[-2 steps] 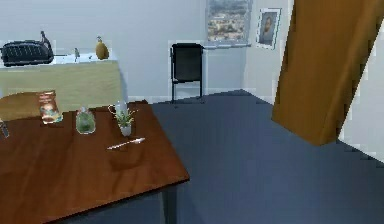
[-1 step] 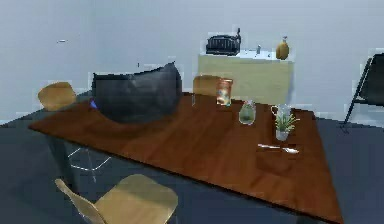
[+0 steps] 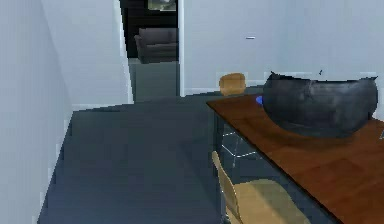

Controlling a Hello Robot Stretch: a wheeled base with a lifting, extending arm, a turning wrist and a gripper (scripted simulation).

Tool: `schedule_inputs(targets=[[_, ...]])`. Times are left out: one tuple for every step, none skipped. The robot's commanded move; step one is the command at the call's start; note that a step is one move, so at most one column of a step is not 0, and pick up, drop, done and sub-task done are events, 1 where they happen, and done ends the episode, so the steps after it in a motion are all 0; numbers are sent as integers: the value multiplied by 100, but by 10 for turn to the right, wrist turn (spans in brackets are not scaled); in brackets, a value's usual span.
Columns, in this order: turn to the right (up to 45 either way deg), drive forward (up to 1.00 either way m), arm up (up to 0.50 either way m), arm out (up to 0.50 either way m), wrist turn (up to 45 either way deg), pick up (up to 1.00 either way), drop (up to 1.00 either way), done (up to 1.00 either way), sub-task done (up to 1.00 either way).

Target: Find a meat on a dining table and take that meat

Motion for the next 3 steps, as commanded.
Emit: schedule_inputs(targets=[[-240, 0, 0, 0, 0, 0, 0, 0, 0], [450, 0, 0, 0, 0, 0, 0, 0, 0], [450, 0, 0, 0, 0, 0, 0, 0, 0]])
